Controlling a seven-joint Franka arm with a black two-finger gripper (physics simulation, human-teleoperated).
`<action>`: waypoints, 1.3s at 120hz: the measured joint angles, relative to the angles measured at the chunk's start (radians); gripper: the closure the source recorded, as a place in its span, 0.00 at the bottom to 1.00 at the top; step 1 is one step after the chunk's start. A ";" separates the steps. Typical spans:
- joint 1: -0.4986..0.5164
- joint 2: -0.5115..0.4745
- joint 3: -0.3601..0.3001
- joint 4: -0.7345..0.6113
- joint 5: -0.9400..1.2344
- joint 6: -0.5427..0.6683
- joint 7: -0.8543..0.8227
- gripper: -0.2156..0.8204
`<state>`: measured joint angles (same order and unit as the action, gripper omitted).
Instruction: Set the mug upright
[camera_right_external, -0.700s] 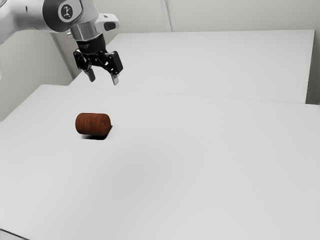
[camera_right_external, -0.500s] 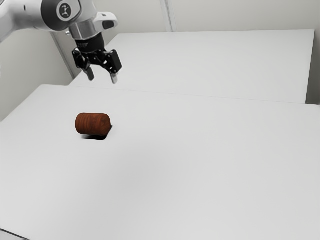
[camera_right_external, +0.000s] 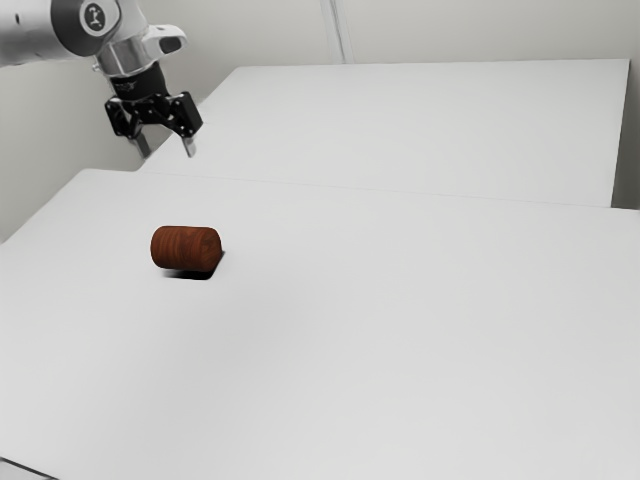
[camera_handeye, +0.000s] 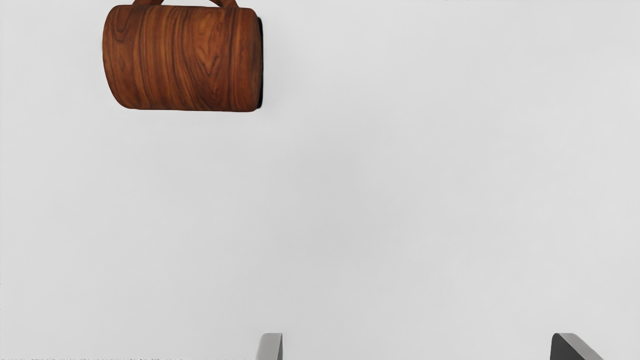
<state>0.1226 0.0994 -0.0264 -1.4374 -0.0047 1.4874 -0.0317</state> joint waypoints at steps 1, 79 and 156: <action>0.005 0.001 0.000 0.000 -0.002 0.000 0.002 0.23; 0.306 0.314 0.014 0.173 -0.187 0.024 0.289 0.23; 0.413 0.562 0.010 0.287 -0.392 0.096 0.597 0.23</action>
<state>0.5359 0.6618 -0.0166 -1.1501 -0.3964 1.5830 0.5651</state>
